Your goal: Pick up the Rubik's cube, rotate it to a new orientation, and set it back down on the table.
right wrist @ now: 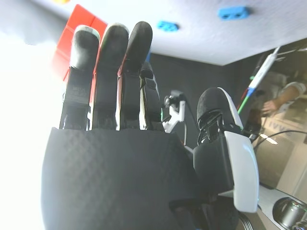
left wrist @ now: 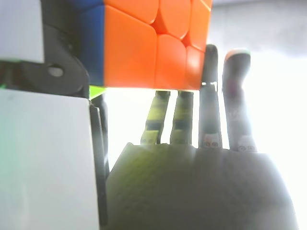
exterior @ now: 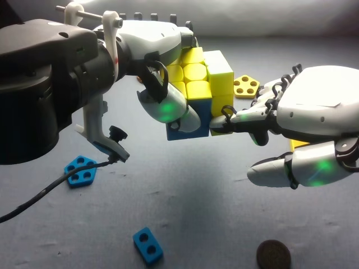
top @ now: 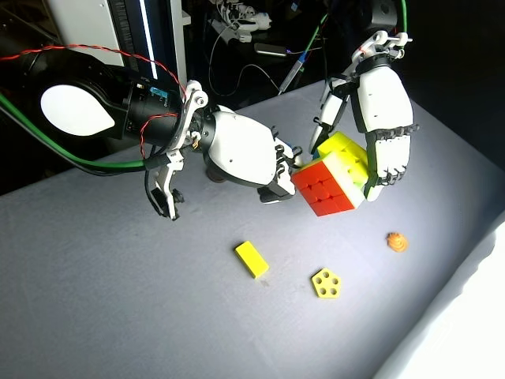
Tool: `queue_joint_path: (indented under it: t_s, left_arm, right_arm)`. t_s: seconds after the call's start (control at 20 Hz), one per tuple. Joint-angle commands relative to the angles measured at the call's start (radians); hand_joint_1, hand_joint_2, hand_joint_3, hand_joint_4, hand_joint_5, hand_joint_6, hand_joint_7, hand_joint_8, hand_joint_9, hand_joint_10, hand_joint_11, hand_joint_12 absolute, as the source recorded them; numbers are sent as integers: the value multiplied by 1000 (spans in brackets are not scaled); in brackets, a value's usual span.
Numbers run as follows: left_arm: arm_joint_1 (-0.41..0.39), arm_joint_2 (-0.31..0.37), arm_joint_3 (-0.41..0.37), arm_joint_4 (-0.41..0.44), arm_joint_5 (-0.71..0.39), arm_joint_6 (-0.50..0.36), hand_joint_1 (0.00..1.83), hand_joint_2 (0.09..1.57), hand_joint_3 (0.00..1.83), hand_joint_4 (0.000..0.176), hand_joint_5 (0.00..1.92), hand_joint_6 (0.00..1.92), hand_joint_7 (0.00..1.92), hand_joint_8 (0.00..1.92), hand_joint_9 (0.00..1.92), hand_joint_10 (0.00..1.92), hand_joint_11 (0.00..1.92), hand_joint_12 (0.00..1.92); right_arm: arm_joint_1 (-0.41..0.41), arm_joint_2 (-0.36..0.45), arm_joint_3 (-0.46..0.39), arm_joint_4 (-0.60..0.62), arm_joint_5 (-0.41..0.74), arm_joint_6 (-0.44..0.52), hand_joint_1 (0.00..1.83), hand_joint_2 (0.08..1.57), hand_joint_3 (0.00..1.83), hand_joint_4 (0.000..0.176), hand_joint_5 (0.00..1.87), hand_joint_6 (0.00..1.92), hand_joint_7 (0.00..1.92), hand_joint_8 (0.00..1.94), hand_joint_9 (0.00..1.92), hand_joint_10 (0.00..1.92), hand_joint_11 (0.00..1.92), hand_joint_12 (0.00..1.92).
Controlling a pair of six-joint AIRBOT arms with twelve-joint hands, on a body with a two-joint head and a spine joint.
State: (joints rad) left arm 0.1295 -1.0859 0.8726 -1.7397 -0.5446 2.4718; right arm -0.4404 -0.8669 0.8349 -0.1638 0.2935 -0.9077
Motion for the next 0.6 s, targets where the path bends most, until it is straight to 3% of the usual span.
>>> queue_joint_path:
  t_s: [0.0, 0.4, 0.5, 0.55]
  left_arm:
    - [-20, 7, -3, 40, 38, -15, 1005, 1439, 0, 0, 419, 1698, 480, 1921, 272, 1921, 311, 1921]
    - [-21, 7, -3, 40, 38, -15, 976, 1454, 2, 0, 401, 1755, 451, 1921, 248, 1921, 310, 1921]
    - [-21, 7, -3, 40, 38, -15, 982, 1452, 0, 0, 402, 1741, 460, 1921, 249, 1921, 295, 1921]
    - [-21, 7, -3, 39, 38, -15, 1003, 1438, 0, 0, 442, 1685, 463, 1921, 269, 1920, 304, 1921]
  right_arm:
    - [10, 2, 10, 23, 102, -7, 0, 1289, 0, 0, 217, 1, 577, 1057, 548, 1583, 437, 1921]
    - [0, -23, 36, 44, 94, -35, 0, 1281, 1, 0, 232, 3, 594, 1052, 542, 1599, 411, 1921]
    - [0, -33, 50, 62, 90, -47, 0, 1282, 0, 0, 230, 2, 608, 1053, 577, 1558, 456, 1917]
    - [0, -39, 59, 65, 90, -48, 6, 1273, 0, 0, 240, 5, 594, 1102, 547, 1627, 488, 1914]
